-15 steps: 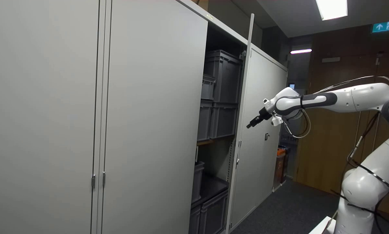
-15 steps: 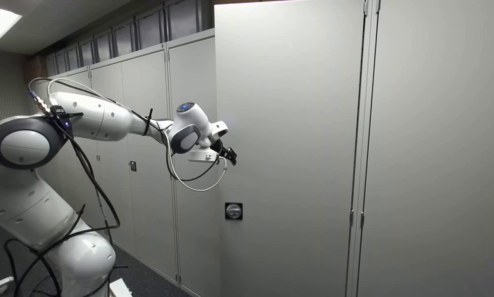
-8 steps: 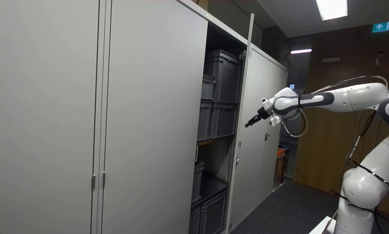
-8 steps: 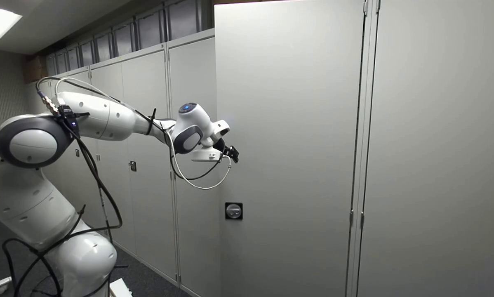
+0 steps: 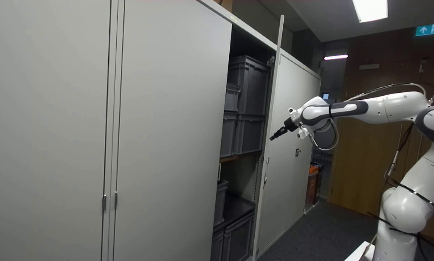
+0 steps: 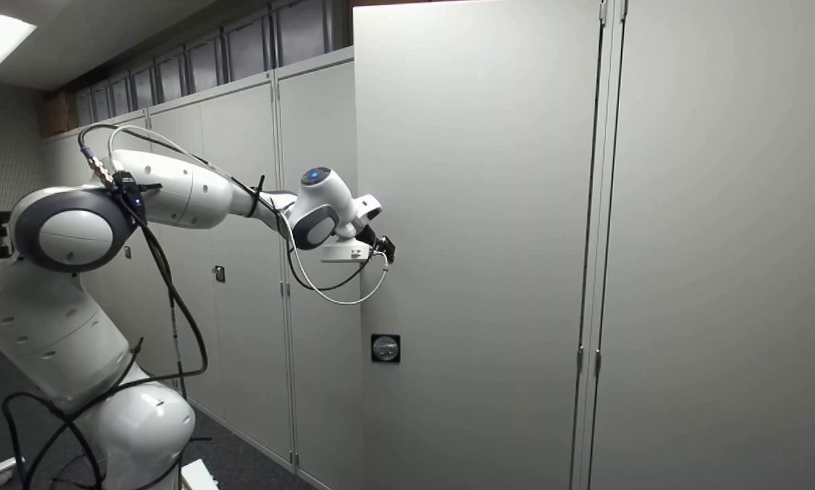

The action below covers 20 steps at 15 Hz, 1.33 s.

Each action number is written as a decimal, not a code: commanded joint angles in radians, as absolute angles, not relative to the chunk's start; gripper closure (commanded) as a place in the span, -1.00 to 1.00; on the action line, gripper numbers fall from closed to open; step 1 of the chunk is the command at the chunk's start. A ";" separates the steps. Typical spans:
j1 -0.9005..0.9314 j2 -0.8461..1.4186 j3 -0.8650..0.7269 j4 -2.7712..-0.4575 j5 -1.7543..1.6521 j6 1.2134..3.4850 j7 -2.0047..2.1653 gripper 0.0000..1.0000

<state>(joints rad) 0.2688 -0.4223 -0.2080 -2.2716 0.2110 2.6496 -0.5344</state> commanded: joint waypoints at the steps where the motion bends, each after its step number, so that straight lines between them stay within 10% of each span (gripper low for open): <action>1: 0.294 -0.382 -0.222 -2.230 0.259 2.678 -0.596 -1.00; 20: 0.296 -0.244 -0.173 -2.088 0.394 2.694 -0.660 -1.00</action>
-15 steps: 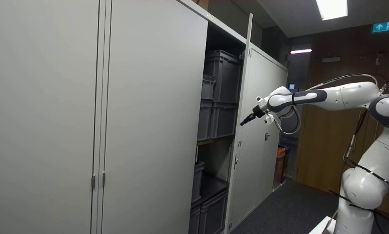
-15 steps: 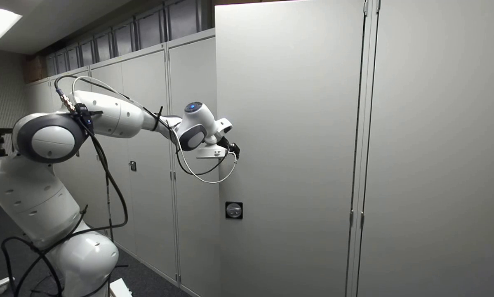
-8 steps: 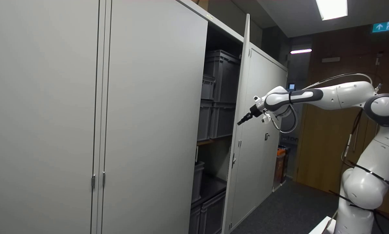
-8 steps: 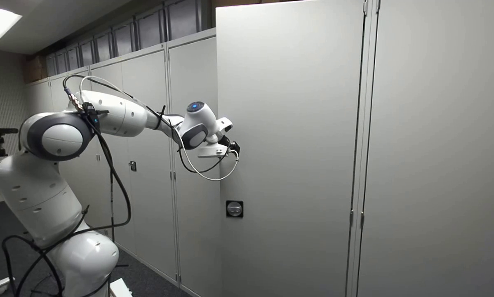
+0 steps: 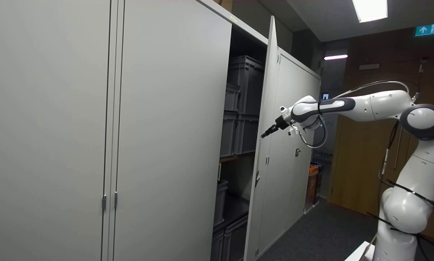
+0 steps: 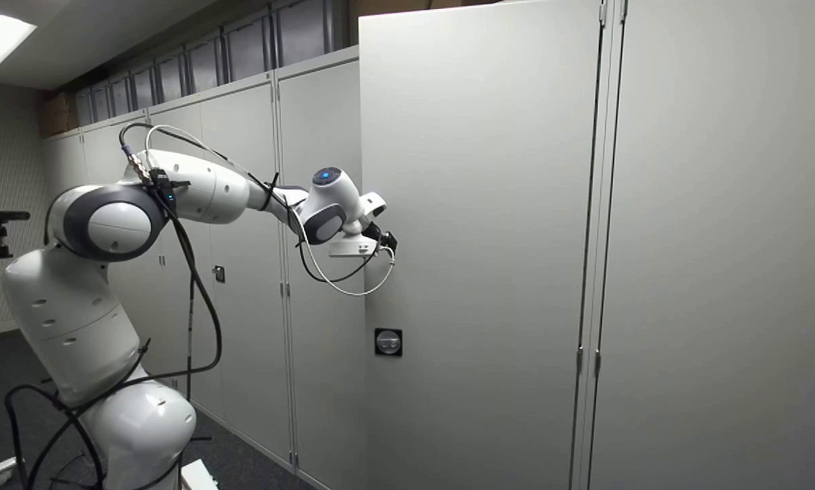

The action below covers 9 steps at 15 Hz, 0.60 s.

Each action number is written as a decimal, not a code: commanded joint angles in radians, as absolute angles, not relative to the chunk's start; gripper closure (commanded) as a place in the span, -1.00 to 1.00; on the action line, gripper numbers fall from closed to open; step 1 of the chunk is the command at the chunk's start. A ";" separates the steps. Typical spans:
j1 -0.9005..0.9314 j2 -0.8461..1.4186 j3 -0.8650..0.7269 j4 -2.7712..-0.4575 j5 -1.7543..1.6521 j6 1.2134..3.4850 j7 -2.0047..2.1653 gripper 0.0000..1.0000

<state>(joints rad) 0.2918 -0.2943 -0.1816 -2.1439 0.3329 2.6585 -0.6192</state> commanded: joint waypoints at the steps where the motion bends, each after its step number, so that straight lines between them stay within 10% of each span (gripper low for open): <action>1: 0.294 -0.235 -0.170 -2.080 0.404 2.693 -0.661 -1.00; 9: 0.307 -0.164 -0.174 -2.006 0.463 2.683 -0.676 -1.00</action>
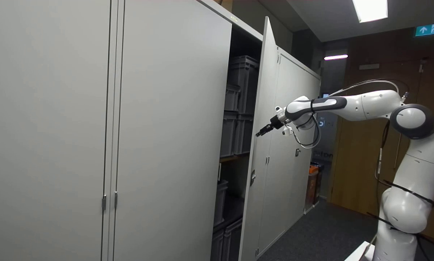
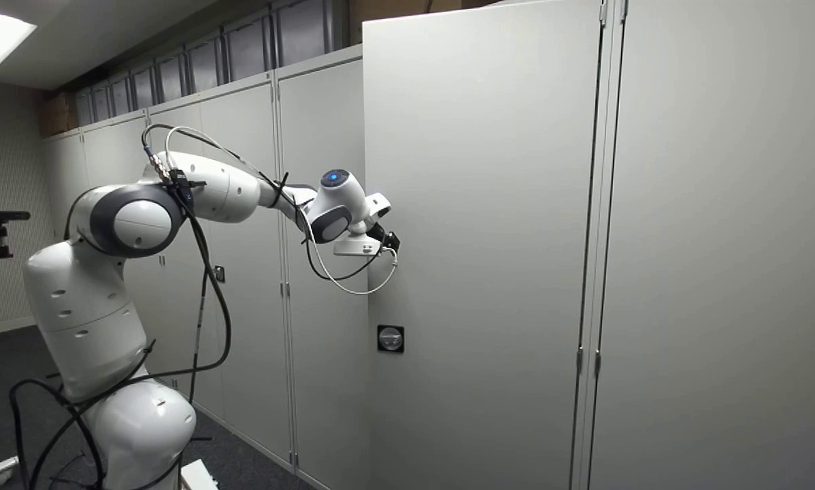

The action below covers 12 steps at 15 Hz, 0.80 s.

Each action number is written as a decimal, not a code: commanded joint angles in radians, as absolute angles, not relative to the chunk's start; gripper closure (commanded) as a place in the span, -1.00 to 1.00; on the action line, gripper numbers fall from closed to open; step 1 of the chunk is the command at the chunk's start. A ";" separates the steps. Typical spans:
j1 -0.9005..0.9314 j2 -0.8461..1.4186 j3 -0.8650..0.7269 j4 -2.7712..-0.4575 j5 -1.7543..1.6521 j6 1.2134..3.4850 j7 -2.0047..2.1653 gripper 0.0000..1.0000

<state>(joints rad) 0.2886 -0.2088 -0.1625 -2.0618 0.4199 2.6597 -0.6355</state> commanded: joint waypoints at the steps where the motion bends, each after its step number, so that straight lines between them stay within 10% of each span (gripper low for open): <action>1: 0.307 -0.156 -0.174 -1.997 0.468 2.681 -0.677 -1.00; 12: 0.304 -0.073 -0.168 -1.907 0.491 2.665 -0.674 -1.00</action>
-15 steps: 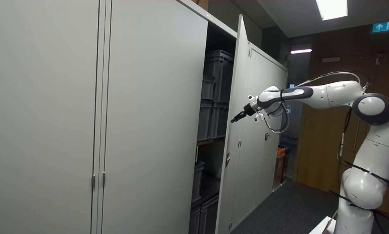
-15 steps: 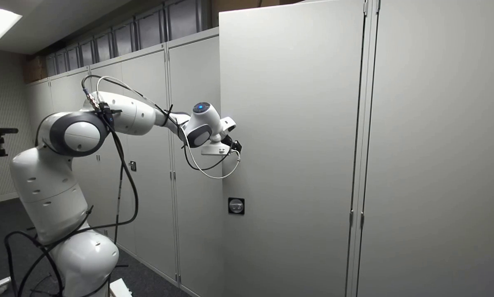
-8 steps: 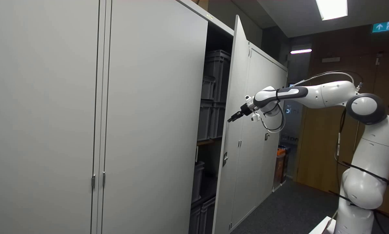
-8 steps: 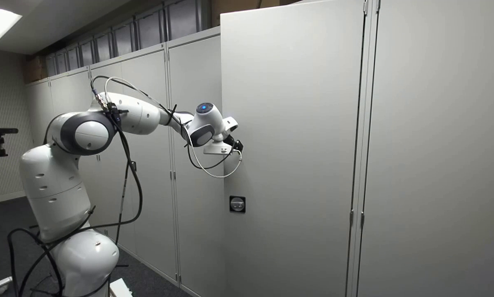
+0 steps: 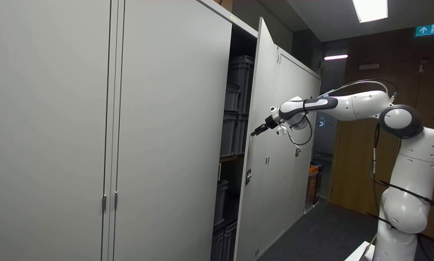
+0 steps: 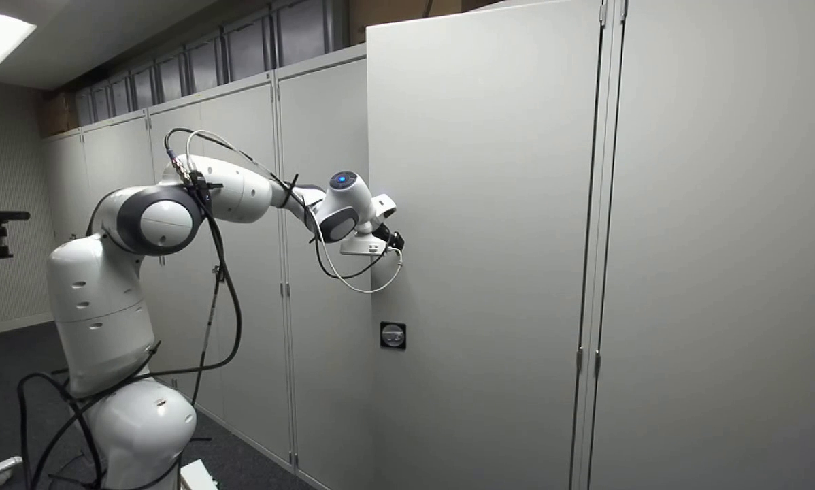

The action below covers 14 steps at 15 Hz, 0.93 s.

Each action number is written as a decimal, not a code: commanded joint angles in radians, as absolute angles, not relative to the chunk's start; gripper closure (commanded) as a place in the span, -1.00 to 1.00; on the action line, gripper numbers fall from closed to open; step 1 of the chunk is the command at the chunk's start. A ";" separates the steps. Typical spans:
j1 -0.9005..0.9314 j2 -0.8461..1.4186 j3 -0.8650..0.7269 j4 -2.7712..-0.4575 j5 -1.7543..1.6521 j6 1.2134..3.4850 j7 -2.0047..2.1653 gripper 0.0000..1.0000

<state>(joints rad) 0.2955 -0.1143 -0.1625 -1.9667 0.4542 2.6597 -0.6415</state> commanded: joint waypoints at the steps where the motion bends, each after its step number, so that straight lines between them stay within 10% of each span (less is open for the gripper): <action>1: 0.304 -0.067 -0.167 -1.900 0.492 2.664 -0.672 -1.00; 14: 0.306 0.021 -0.151 -1.836 0.473 2.650 -0.647 -1.00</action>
<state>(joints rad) 0.3024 -0.0131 -0.1539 -1.8854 0.4550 2.6591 -0.6415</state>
